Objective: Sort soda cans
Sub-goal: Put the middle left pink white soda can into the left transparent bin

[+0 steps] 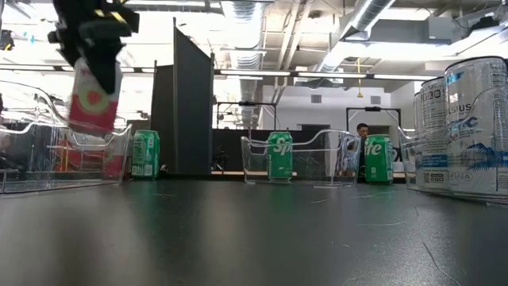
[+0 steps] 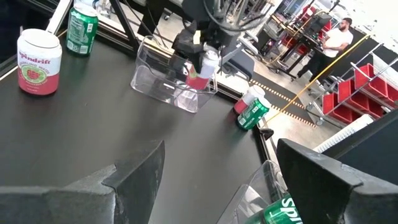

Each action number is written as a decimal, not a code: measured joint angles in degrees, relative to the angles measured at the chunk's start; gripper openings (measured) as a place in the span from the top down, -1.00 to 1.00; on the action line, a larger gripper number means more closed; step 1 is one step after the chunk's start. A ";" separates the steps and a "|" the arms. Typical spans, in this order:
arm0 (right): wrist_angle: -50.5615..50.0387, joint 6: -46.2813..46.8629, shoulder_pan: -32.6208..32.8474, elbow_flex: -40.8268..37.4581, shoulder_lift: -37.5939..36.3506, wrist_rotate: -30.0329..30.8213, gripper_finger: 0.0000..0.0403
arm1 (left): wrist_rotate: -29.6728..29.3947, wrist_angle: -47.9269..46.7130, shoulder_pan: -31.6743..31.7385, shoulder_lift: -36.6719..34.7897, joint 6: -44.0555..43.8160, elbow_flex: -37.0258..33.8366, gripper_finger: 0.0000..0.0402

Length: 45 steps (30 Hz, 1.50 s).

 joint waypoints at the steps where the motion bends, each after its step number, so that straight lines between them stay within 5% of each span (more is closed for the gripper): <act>1: -0.01 0.00 0.00 0.00 0.00 0.00 -0.63 | 0.02 1.30 0.62 -0.19 0.36 -1.39 -0.46; 19: -0.01 0.14 0.00 0.00 0.00 0.00 -0.63 | 2.95 17.81 11.24 -1.67 12.09 -12.86 -0.46; 45: -0.04 0.39 0.00 0.00 0.01 -0.02 -0.63 | 4.57 24.19 12.79 -1.88 15.22 -18.24 -0.61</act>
